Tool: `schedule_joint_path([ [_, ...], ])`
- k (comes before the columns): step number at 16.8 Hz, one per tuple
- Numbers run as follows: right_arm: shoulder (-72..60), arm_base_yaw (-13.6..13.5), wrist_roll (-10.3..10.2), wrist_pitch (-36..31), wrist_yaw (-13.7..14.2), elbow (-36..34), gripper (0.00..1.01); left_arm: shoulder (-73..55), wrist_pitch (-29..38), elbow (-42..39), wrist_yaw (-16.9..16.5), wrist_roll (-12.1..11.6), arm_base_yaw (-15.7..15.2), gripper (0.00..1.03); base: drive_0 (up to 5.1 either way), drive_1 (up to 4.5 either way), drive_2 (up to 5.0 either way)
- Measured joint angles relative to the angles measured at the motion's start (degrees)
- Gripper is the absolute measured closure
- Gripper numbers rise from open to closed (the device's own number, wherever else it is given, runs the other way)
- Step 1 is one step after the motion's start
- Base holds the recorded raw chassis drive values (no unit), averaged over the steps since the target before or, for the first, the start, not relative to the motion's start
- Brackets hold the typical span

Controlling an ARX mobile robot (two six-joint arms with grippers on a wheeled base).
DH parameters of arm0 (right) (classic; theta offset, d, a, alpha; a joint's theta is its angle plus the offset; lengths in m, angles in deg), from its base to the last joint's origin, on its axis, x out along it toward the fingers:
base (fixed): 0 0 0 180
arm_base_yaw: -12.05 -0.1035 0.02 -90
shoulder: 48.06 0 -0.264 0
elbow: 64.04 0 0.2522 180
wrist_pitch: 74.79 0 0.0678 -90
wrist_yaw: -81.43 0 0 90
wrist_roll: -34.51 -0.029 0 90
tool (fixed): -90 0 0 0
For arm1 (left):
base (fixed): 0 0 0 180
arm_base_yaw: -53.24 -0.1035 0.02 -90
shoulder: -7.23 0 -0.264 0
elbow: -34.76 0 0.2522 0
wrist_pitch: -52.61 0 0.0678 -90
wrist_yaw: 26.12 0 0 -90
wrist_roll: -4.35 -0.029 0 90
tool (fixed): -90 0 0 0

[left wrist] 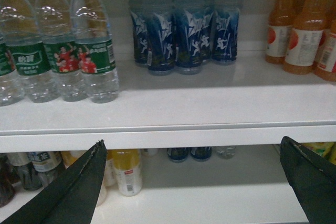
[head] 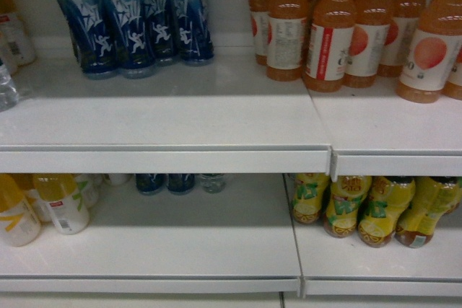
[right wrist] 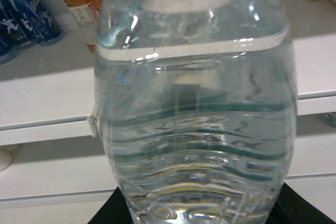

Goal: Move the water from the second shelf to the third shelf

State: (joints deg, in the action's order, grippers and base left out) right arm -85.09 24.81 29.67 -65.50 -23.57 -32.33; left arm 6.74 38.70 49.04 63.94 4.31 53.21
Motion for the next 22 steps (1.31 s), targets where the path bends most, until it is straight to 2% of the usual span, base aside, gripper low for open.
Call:
schedule_joint_path([
  [22,0.0,0.0,0.0,-0.2,-0.2,0.0,0.62,0.0,0.0,0.0,-0.1,0.0,0.0,0.05,-5.0,2.38,2.4],
])
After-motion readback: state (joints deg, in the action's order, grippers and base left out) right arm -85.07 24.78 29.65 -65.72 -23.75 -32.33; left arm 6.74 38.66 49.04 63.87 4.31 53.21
